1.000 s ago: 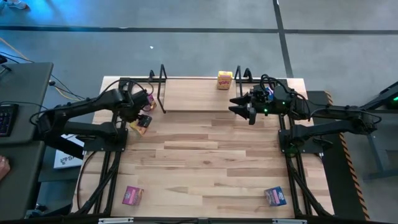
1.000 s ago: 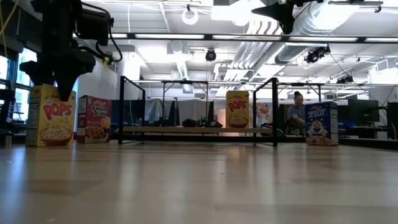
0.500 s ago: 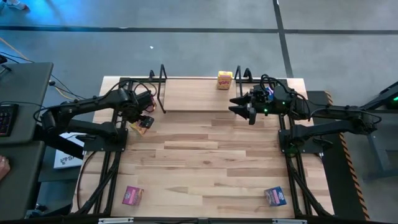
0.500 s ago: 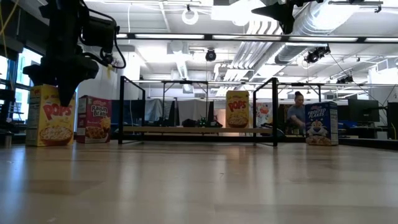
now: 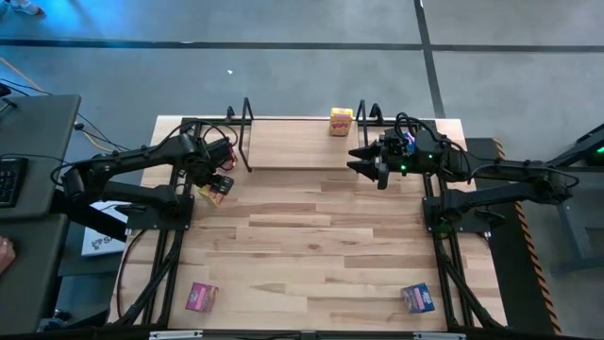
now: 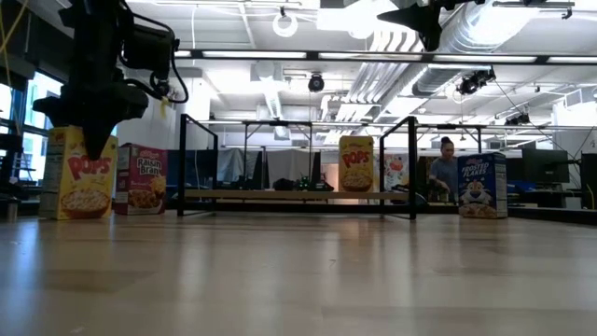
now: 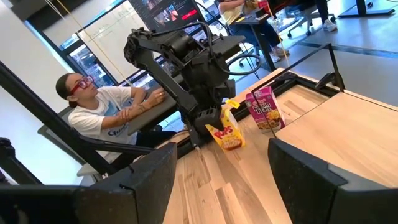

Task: Stack cereal on shelf
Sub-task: Put the yellow cereal box on the shelf aligned with the other yellow cereal box

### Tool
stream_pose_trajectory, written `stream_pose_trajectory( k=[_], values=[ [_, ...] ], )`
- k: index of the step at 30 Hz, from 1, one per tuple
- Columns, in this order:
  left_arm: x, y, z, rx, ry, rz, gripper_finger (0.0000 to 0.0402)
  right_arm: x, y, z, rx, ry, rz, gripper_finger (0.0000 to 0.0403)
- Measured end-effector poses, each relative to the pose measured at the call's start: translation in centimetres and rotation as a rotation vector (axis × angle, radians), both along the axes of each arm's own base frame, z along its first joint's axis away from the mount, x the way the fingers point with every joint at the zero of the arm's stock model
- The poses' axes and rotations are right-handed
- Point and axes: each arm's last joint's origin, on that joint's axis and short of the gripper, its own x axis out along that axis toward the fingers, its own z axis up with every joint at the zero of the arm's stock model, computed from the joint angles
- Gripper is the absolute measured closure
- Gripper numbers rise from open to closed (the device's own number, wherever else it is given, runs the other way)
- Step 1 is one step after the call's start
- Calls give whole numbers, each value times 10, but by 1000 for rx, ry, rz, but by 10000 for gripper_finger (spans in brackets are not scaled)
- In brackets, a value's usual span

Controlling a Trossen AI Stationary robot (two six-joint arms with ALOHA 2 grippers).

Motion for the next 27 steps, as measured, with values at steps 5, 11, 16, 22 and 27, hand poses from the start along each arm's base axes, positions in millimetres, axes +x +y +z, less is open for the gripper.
stream_pose_trajectory(
  k=[5,11,16,22,27],
  values=[
    [3,-4,16,-102,-66,-30,215,0,0,0,5,0,0,153],
    [11,-23,54,-212,-276,-134,215,0,0,0,5,-1,0,153],
    [30,-40,90,-201,-419,-198,216,0,0,0,0,0,0,153],
    [85,-45,130,-111,-583,-350,216,0,0,1,4,-10,-7,153],
    [137,-35,151,83,-584,-523,216,0,0,12,-14,-123,-7,153]
  ],
)
